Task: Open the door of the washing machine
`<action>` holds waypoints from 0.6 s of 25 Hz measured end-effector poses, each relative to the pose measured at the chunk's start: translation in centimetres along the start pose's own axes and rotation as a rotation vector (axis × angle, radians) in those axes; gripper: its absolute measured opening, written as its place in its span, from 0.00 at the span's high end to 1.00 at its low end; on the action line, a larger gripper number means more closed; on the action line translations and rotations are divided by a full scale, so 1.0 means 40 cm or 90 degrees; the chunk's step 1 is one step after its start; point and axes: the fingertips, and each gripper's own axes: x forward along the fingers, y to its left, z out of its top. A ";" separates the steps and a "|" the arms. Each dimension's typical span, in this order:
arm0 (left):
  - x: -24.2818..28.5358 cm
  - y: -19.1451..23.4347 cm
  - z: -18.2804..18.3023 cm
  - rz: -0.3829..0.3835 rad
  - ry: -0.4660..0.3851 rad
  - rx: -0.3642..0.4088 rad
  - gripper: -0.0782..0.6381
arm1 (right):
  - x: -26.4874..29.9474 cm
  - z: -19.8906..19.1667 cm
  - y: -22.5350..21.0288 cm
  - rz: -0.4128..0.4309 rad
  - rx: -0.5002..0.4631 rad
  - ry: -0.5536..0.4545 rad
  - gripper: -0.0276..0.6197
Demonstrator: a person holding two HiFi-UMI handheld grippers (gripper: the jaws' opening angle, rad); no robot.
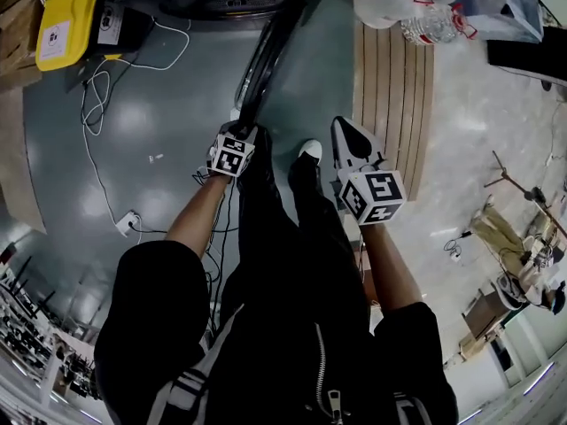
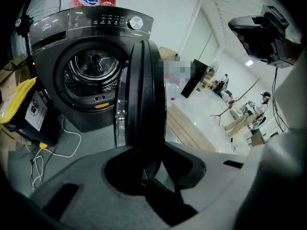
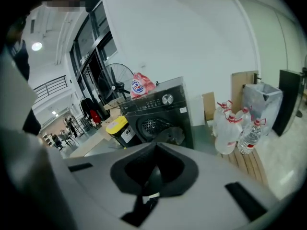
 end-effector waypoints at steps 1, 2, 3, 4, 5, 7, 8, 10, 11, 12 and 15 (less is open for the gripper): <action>0.010 -0.025 -0.001 0.003 0.001 -0.008 0.75 | -0.016 -0.006 -0.013 -0.007 0.006 -0.003 0.95; 0.021 -0.051 0.000 0.003 0.002 -0.016 0.74 | -0.031 -0.013 -0.027 -0.015 0.011 -0.007 0.95; 0.031 -0.079 0.005 0.002 0.001 -0.025 0.74 | -0.045 -0.019 -0.041 -0.023 0.018 -0.011 0.95; 0.041 -0.107 0.010 0.000 -0.002 -0.035 0.74 | -0.059 -0.025 -0.056 -0.031 0.025 -0.014 0.95; 0.051 -0.134 0.016 0.000 -0.005 -0.047 0.74 | -0.073 -0.032 -0.073 -0.038 0.032 -0.017 0.95; 0.075 -0.185 0.030 0.000 -0.016 -0.074 0.73 | -0.099 -0.043 -0.109 -0.052 0.043 -0.023 0.95; 0.088 -0.210 0.038 -0.001 -0.023 -0.088 0.73 | -0.113 -0.049 -0.129 -0.058 0.049 -0.027 0.95; 0.114 -0.261 0.056 -0.010 -0.033 -0.109 0.73 | -0.143 -0.062 -0.168 -0.072 0.060 -0.035 0.95; 0.127 -0.289 0.067 -0.018 -0.035 -0.115 0.73 | -0.161 -0.069 -0.187 -0.079 0.066 -0.039 0.95; 0.140 -0.318 0.077 -0.028 -0.035 -0.115 0.73 | -0.179 -0.075 -0.208 -0.085 0.071 -0.041 0.95; 0.183 -0.412 0.113 -0.066 -0.026 -0.106 0.73 | -0.238 -0.086 -0.272 -0.103 0.081 -0.050 0.95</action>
